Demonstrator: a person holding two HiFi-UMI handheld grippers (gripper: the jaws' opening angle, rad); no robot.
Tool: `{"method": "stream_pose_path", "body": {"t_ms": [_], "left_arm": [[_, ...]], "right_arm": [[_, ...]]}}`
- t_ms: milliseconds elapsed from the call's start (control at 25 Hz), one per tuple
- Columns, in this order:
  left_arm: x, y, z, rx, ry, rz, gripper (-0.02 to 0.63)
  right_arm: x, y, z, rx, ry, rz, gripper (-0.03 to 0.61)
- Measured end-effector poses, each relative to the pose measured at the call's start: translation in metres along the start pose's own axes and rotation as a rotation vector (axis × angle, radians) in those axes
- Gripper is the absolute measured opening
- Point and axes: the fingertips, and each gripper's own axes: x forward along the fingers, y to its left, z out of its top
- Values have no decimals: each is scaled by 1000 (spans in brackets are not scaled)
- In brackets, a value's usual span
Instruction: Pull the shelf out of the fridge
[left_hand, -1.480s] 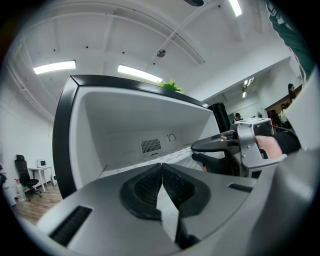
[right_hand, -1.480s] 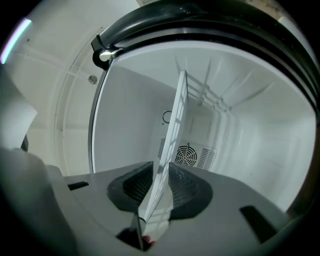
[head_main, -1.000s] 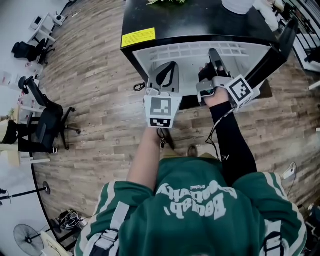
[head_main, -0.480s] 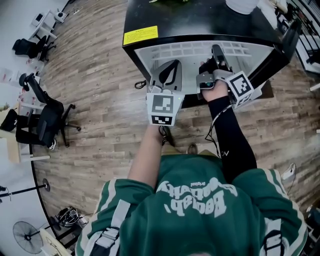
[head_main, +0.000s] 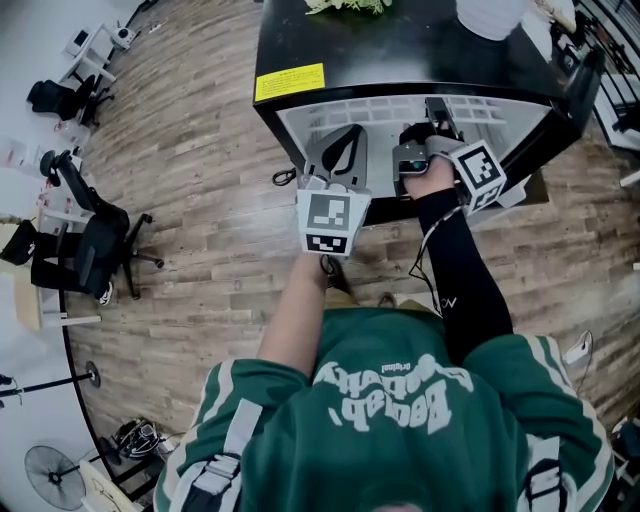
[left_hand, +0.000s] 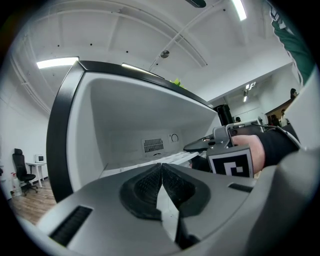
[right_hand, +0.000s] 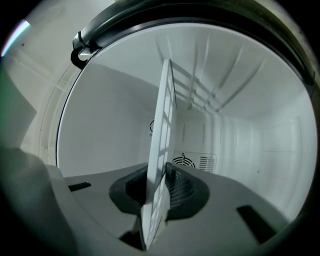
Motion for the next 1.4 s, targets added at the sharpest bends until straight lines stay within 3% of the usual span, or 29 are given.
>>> {"method": "stream_pose_path", "body": {"t_ms": [240, 720, 1400], "left_arm": [[-1, -2, -1, 66, 6, -31, 17], [-6, -8, 3, 55, -20, -75, 17], [-5, 3, -2, 27, 10, -1, 17]], "right_arm": [[7, -7, 0, 43, -27, -36, 81], [19, -8, 1, 40, -34, -40, 46], [20, -10, 1, 35, -9, -35, 44]]}}
